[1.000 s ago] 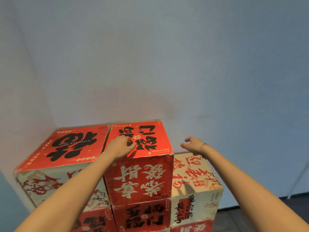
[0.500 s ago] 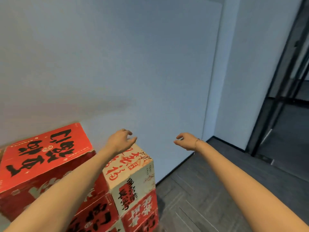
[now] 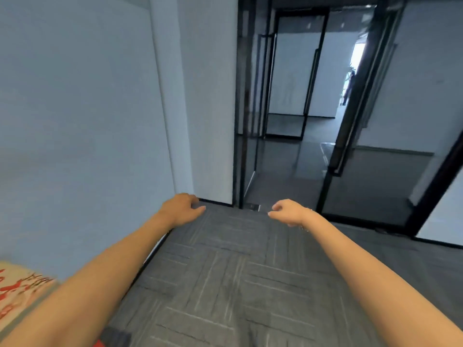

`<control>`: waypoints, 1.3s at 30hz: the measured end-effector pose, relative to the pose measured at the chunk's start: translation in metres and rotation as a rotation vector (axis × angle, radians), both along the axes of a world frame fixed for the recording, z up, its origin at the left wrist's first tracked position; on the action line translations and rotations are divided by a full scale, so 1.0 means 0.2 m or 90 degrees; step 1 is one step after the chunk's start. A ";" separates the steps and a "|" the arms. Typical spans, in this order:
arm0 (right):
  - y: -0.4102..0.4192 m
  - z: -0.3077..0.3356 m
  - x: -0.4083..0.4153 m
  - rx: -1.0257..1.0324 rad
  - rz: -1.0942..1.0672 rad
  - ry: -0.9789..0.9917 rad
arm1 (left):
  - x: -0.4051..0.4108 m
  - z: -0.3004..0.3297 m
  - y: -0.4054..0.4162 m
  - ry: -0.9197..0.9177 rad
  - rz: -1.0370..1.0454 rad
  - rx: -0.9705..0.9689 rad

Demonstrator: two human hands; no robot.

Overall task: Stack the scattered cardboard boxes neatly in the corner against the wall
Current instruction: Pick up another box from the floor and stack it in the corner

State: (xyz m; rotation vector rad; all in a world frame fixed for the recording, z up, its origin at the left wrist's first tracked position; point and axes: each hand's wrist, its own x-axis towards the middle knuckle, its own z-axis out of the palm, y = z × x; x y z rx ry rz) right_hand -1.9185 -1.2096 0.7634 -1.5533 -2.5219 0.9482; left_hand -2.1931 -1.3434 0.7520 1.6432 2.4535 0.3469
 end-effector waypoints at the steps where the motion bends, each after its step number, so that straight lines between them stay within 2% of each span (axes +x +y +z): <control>1: 0.07 -0.01 0.15 0.005 -0.024 0.000 | 0.11 -0.01 0.11 -0.002 -0.028 -0.001; 10: 0.35 -0.06 1.40 0.026 -0.277 -0.016 | 1.13 -0.07 0.93 -0.011 -0.244 0.007; 16: 0.37 -0.20 1.99 0.010 -0.439 -0.047 | 1.75 -0.18 1.31 -0.024 -0.398 -0.059; 22: 0.38 -0.33 2.49 -0.016 -0.600 -0.041 | 2.33 -0.26 1.72 -0.018 -0.535 -0.121; 31: 0.60 -0.35 3.09 -0.022 -0.802 -0.029 | 3.17 -0.23 2.38 0.030 -0.697 -0.119; 39: 0.67 -0.48 3.45 -0.067 -0.949 -0.021 | 3.92 -0.32 2.66 -0.005 -0.804 -0.150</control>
